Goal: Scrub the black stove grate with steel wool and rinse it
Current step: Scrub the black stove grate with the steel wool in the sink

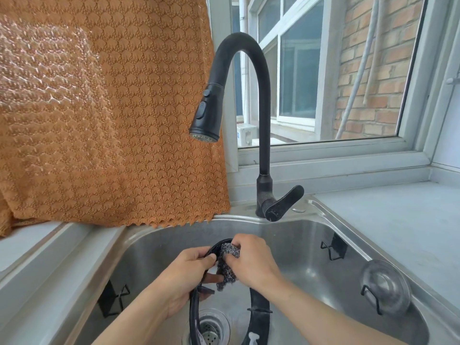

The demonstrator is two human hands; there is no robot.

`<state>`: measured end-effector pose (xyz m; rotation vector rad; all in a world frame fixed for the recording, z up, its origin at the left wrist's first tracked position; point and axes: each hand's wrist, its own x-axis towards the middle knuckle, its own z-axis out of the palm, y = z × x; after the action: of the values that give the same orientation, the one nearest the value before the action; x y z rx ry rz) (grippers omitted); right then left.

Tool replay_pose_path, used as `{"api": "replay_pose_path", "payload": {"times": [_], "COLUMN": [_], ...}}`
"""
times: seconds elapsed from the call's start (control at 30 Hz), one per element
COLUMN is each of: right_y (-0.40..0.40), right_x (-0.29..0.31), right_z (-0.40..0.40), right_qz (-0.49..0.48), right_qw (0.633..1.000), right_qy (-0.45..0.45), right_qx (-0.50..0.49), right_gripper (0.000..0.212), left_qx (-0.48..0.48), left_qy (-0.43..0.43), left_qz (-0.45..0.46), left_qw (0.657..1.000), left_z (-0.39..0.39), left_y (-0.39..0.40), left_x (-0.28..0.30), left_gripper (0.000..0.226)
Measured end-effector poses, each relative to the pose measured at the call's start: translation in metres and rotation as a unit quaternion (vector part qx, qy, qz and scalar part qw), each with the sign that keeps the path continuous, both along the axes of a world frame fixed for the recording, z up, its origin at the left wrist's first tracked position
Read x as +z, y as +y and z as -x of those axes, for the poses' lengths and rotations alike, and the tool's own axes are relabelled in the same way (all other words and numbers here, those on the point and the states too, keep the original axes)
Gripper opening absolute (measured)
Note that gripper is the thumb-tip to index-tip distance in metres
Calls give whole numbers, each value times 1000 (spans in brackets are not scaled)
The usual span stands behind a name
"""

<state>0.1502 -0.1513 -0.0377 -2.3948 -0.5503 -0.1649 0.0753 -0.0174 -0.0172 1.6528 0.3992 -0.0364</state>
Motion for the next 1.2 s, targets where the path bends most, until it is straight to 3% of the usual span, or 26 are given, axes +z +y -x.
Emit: {"api": "replay_pose_path", "payload": {"times": [0.17, 0.3, 0.63, 0.8, 1.07, 1.2], "right_y": [-2, -1, -19, -22, -9, -4], "right_x": [-2, -3, 16, 9, 1, 2], "right_z": [-5, -6, -23, -19, -12, -4], "right_qz": [57, 94, -106, -9, 18, 80], "right_qw": [998, 995, 992, 997, 998, 990], "right_qy": [-6, -2, 19, 69, 64, 107], "right_qx": [-12, -26, -72, -35, -17, 51], "right_gripper": [38, 41, 37, 18, 30, 11], "left_qx": [1, 8, 30, 29, 26, 12], "left_qy": [4, 4, 18, 19, 5, -9], "left_qz": [10, 2, 15, 3, 1, -3], "left_qw": [1000, 1000, 999, 999, 1000, 1000], "left_z": [1, 1, 0, -1, 1, 4], "left_y": [-3, -7, -2, -4, -11, -13], "left_x": [-1, -1, -6, -5, -1, 1], "left_gripper": [28, 28, 25, 28, 30, 33]}}
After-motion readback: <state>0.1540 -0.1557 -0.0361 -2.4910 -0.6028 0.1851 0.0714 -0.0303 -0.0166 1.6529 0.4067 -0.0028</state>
